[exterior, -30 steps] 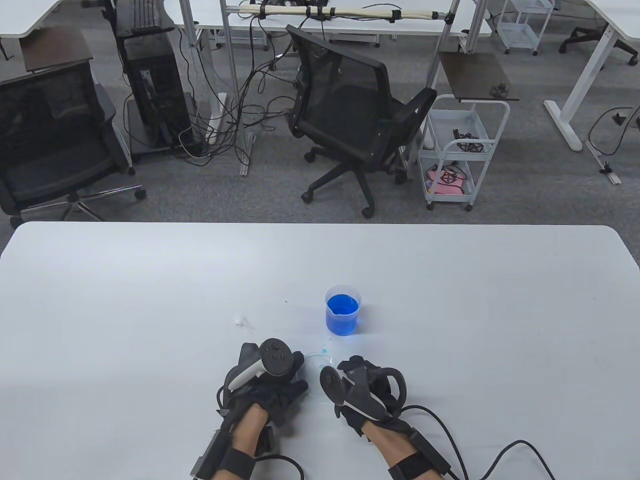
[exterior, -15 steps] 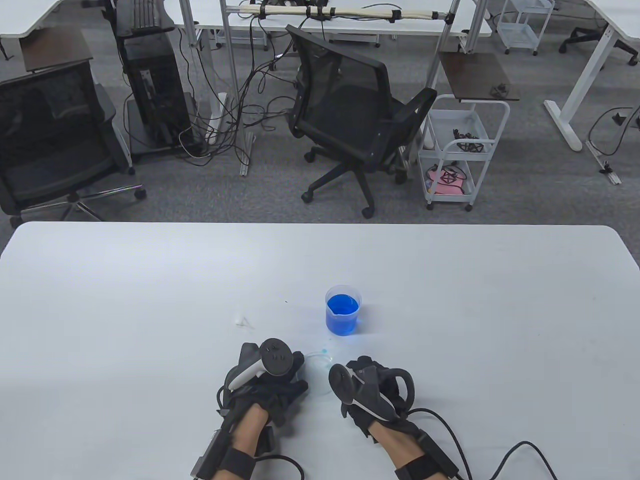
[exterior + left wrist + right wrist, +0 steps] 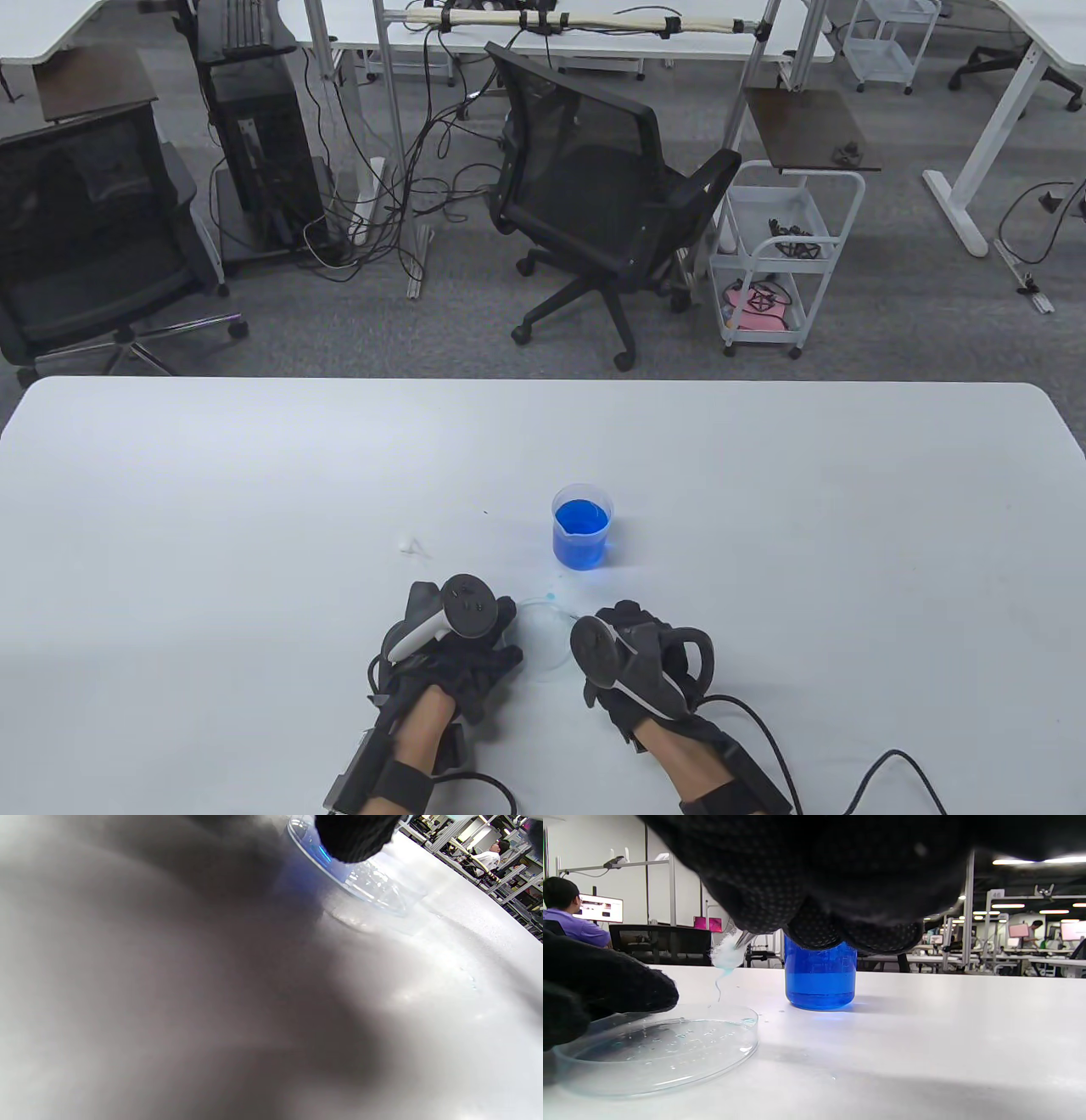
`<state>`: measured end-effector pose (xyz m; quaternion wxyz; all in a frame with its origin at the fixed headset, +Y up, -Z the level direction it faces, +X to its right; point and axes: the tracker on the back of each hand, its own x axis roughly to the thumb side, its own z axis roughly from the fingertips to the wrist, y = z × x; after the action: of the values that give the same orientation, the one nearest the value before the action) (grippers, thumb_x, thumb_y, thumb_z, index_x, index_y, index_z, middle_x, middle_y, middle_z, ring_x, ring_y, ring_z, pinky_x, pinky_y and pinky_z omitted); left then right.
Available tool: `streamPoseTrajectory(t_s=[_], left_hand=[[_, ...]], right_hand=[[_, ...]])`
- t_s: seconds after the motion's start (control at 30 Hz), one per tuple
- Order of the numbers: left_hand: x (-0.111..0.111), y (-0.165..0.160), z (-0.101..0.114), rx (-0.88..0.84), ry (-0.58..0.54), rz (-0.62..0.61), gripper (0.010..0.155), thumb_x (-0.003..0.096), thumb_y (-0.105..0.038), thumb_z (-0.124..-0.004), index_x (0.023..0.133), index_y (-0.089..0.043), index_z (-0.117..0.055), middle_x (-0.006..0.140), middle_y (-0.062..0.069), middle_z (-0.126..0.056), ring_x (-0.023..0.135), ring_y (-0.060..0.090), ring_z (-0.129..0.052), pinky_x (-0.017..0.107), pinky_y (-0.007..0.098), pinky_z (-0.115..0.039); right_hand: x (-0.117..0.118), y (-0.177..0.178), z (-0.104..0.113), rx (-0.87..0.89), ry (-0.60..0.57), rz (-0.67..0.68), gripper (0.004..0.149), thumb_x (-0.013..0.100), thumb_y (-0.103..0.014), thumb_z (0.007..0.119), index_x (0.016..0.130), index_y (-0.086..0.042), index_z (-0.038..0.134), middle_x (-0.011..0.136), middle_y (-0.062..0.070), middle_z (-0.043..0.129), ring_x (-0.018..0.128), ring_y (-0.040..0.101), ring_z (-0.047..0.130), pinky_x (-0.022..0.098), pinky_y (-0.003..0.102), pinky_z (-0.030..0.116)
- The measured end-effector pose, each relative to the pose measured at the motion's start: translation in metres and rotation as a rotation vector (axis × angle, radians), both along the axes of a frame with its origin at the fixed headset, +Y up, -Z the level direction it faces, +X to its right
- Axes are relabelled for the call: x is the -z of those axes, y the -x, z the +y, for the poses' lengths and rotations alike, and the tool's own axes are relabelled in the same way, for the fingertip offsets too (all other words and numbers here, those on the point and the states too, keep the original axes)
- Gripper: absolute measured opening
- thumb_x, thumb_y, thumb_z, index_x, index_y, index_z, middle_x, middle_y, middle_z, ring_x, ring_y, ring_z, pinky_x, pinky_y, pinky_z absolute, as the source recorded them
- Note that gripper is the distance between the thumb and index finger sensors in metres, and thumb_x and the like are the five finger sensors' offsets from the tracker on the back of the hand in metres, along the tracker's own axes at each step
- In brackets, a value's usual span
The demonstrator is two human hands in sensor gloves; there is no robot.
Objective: Dip tweezers-held cotton tuft into dye solution and dot onto culture dish
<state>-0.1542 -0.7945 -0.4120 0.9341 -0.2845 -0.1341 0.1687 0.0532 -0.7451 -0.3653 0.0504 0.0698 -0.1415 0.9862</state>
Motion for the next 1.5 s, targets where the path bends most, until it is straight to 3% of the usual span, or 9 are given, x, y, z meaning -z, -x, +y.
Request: streamPoseTrajectory(t_s=[0.33, 0.67, 1.03, 1.17, 1.4, 1.5], left_hand=[[0.001, 0.000, 0.000, 0.000, -0.002, -0.001, 0.069, 0.0631, -0.046, -0.065, 0.116, -0.026, -0.025, 0.122, 0.023, -0.009, 0.105, 0.053, -0.008, 0.066, 0.077, -0.016], [0.001, 0.000, 0.000, 0.001, -0.001, 0.000, 0.069, 0.0631, -0.046, -0.065, 0.116, -0.026, -0.025, 0.122, 0.023, -0.009, 0.105, 0.053, -0.008, 0.066, 0.077, -0.016], [0.001, 0.000, 0.000, 0.003, -0.001, 0.000, 0.069, 0.0631, -0.046, -0.065, 0.116, -0.026, -0.025, 0.122, 0.023, -0.009, 0.105, 0.053, -0.008, 0.066, 0.077, -0.017], [0.001, 0.000, 0.000, 0.003, -0.001, 0.000, 0.069, 0.0630, -0.046, -0.065, 0.116, -0.026, -0.025, 0.122, 0.023, -0.010, 0.105, 0.053, -0.009, 0.066, 0.077, -0.017], [0.001, 0.000, 0.000, 0.008, -0.001, -0.001, 0.069, 0.0630, -0.046, -0.065, 0.116, -0.026, -0.025, 0.122, 0.022, -0.010, 0.105, 0.053, -0.009, 0.066, 0.077, -0.017], [0.001, 0.000, 0.000, 0.009, 0.000, -0.001, 0.069, 0.0630, -0.046, -0.065, 0.115, -0.026, -0.025, 0.122, 0.023, -0.010, 0.105, 0.053, -0.009, 0.066, 0.077, -0.017]], right_hand=[[0.005, 0.018, -0.028, -0.134, 0.073, 0.030, 0.040, 0.027, -0.027, 0.093, 0.053, 0.001, 0.105, 0.053, 0.025, 0.104, 0.017, 0.016, 0.098, 0.006, 0.031, 0.089], [-0.004, 0.006, -0.003, -0.015, 0.002, 0.030, 0.040, 0.027, -0.027, 0.093, 0.053, 0.001, 0.105, 0.053, 0.025, 0.104, 0.017, 0.016, 0.098, 0.006, 0.031, 0.089], [0.001, 0.023, -0.027, -0.131, 0.071, 0.062, 0.041, 0.027, -0.027, 0.093, 0.053, 0.001, 0.105, 0.053, 0.025, 0.104, 0.017, 0.016, 0.098, 0.006, 0.031, 0.089], [0.001, 0.022, -0.026, -0.116, 0.062, 0.060, 0.041, 0.027, -0.028, 0.093, 0.053, 0.001, 0.105, 0.053, 0.025, 0.104, 0.017, 0.016, 0.098, 0.006, 0.031, 0.089], [0.001, 0.017, -0.007, -0.027, -0.001, 0.049, 0.041, 0.027, -0.028, 0.093, 0.053, 0.001, 0.105, 0.053, 0.025, 0.104, 0.017, 0.016, 0.098, 0.006, 0.031, 0.089], [0.002, 0.020, -0.011, -0.047, 0.014, 0.059, 0.041, 0.027, -0.028, 0.093, 0.053, 0.001, 0.105, 0.053, 0.025, 0.104, 0.017, 0.016, 0.098, 0.006, 0.031, 0.089]])
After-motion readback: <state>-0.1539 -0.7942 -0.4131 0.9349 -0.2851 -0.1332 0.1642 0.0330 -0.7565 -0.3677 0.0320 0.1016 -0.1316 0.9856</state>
